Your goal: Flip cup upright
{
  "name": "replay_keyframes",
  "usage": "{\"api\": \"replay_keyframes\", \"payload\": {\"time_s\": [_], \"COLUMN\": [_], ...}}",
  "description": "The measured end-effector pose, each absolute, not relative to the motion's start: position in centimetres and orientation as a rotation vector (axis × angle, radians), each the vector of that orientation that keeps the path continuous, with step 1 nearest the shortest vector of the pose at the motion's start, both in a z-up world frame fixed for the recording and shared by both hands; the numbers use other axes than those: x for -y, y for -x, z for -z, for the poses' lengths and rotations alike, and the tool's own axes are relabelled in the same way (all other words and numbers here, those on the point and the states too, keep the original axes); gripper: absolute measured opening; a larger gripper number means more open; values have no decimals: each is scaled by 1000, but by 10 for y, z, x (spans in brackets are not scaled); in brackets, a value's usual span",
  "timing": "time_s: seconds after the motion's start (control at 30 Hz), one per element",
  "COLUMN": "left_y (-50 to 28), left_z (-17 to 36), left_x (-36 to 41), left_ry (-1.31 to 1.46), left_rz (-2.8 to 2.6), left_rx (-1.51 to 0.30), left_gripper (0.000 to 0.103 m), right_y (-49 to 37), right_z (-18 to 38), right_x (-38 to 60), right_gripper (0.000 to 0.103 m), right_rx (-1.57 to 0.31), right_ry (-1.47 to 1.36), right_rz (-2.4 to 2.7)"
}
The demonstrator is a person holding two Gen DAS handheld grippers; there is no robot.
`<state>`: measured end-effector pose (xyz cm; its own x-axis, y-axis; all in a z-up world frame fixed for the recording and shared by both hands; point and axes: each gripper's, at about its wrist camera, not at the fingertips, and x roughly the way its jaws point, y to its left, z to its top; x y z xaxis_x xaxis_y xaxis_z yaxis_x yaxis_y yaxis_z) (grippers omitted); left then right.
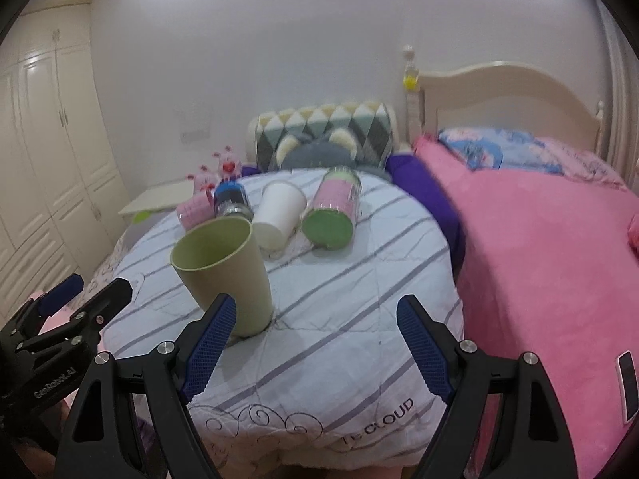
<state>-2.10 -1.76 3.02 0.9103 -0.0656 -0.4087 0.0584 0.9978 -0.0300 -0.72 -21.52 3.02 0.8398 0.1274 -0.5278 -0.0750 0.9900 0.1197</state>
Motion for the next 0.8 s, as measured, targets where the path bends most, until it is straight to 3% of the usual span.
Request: {"api": "replay_keyframes", "payload": {"time_s": [0.37,0.8], "left_y": [31,38], "left_z": [-14,7], "left_x": [12,22], "left_ry": [20,2], "left_rz": [84,82], "left_rx": [-280,-234], "left_gripper": [93,93], "right_y": [29,44], "right_z": [-14,13], "right_x": [216,203], "right_gripper": [87,87], "right_rx": [-370,-249], "right_ry": [-108,-62], "right_rz": [-121,-155]}}
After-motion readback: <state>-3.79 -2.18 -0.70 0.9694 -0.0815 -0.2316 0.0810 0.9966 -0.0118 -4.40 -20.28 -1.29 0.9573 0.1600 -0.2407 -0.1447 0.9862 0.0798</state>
